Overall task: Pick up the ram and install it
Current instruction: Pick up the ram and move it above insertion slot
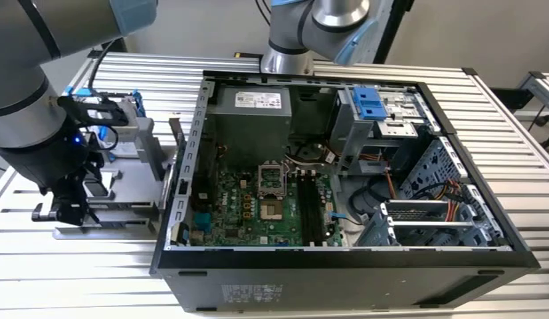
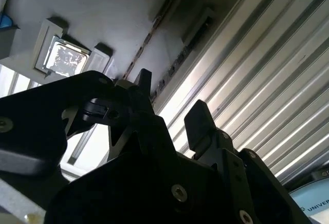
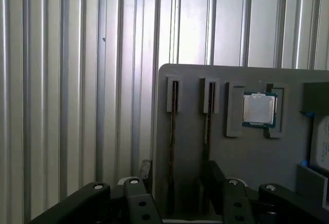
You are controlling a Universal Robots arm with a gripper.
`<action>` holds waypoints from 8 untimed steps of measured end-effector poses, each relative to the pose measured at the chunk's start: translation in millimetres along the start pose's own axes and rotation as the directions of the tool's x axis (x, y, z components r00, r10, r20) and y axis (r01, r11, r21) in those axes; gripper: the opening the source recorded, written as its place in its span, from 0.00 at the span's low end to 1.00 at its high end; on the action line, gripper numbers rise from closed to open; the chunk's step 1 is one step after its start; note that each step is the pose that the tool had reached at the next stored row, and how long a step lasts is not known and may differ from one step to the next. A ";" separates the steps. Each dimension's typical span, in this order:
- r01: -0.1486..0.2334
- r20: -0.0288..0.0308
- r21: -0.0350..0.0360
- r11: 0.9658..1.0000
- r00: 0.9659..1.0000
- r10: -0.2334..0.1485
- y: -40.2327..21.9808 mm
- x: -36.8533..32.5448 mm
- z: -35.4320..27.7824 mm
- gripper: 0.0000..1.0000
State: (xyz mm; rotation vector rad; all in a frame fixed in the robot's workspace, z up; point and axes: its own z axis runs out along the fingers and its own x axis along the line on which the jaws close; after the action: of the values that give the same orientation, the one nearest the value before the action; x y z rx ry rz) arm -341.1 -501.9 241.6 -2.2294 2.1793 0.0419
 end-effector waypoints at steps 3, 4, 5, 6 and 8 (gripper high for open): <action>0.000 0.000 0.000 1.000 1.000 0.000 0.0 0.2 4.1 1.00; 0.000 0.000 0.000 1.000 1.000 0.000 0.0 0.2 5.5 1.00; 0.000 0.000 0.000 1.000 1.000 0.000 0.0 0.3 7.0 1.00; 0.000 0.000 0.000 1.000 1.000 0.000 0.0 0.3 8.5 1.00; 0.000 0.000 0.000 1.000 1.000 0.000 0.0 0.5 11.9 1.00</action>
State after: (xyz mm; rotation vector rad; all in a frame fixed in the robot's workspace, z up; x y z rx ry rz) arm -341.1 -501.9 229.7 -2.2292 2.1795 0.0419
